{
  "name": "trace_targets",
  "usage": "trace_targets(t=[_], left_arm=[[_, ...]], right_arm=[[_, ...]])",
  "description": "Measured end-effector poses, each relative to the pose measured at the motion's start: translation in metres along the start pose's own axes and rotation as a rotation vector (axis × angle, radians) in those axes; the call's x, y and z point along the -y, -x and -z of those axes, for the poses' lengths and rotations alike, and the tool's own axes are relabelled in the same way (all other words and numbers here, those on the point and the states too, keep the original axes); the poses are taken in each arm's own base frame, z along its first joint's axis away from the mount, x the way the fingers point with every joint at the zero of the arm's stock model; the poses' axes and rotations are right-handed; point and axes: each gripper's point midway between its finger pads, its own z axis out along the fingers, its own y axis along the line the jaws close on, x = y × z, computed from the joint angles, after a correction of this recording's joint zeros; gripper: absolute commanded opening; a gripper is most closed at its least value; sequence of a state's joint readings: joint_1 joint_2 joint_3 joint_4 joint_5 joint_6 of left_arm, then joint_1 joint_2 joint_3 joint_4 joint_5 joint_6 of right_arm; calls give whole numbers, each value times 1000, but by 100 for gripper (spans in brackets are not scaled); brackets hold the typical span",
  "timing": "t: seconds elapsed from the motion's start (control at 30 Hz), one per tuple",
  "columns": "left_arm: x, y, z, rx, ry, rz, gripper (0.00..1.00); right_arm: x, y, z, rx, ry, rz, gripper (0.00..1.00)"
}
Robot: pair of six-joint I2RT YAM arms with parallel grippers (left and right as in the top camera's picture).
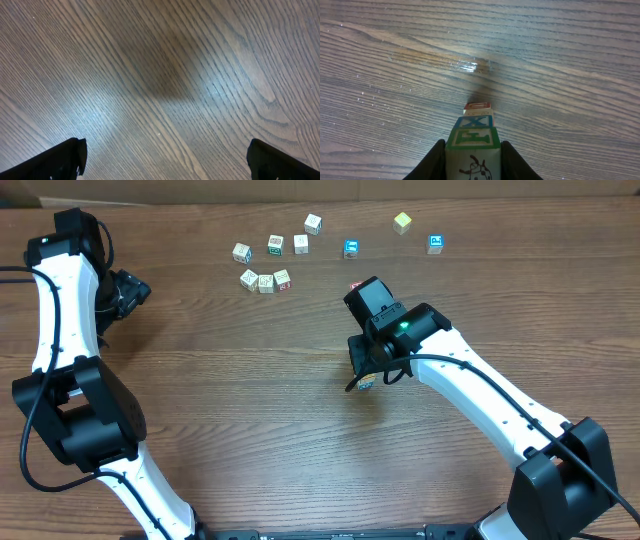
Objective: Form a tower
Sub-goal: 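Lower the cow block onto the tower top with the right gripper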
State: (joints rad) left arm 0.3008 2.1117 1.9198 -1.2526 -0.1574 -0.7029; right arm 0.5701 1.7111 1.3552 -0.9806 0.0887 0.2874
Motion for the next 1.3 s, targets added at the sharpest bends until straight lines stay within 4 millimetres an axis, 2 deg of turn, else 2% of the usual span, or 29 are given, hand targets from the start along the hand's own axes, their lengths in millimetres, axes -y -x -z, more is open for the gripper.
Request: trace_targets(t=[0.47, 0.57, 1.17, 1.23, 1.3], left_arm=[[0, 0, 0, 0, 0, 0, 100], [0, 0, 0, 0, 0, 0, 100], [0, 0, 0, 0, 0, 0, 99], [0, 0, 0, 0, 0, 0, 100], [0, 0, 0, 0, 0, 0, 99]], right_arm=[[0, -1, 0, -5, -1, 1, 27], [0, -1, 0, -6, 1, 1, 31], [-2, -2, 0, -9, 12, 49, 32], [-2, -2, 0, -9, 12, 51, 37], [-2, -2, 0, -9, 12, 53, 52]])
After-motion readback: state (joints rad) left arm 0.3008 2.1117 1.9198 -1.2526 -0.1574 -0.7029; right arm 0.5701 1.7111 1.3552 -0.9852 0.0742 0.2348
